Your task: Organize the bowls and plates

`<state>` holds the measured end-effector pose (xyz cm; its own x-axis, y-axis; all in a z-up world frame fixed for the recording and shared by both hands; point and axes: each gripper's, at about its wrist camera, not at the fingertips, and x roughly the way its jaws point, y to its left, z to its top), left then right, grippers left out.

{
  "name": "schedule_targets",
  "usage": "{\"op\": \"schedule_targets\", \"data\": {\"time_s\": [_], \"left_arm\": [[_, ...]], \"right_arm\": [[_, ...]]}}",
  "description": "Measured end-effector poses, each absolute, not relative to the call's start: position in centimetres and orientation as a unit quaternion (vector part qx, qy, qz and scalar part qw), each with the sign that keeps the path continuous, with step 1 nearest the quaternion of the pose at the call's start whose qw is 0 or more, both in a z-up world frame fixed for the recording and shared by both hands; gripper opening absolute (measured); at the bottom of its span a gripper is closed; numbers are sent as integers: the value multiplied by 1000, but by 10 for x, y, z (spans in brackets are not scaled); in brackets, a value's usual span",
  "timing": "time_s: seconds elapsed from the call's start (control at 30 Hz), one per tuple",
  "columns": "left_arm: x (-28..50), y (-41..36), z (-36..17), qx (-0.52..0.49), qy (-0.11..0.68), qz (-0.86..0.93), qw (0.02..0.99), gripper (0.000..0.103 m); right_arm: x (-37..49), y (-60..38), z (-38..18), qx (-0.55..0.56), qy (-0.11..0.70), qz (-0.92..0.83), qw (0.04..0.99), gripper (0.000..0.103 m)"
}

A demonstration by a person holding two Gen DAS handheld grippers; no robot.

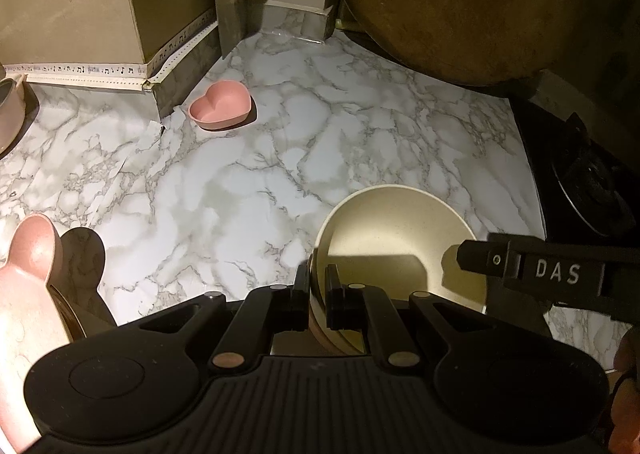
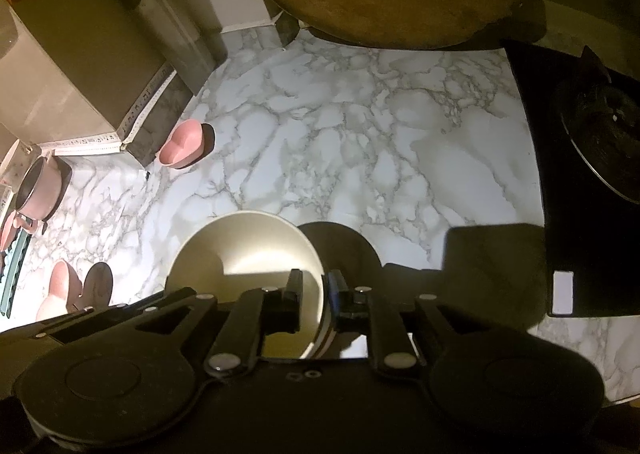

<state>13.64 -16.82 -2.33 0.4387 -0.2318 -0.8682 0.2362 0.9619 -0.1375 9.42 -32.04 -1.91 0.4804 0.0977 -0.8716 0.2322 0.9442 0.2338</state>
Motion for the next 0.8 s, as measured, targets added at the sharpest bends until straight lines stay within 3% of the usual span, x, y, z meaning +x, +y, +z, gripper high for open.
{"op": "schedule_targets", "data": {"time_s": [0.43, 0.8], "left_arm": [[131, -156, -6, -2, 494, -158, 855, 6], [129, -121, 18, -18, 456, -151, 877, 6]], "right_arm": [[92, -315, -2, 154, 492, -35, 856, 21], [88, -288, 20, 131, 473, -9, 871, 36]]}}
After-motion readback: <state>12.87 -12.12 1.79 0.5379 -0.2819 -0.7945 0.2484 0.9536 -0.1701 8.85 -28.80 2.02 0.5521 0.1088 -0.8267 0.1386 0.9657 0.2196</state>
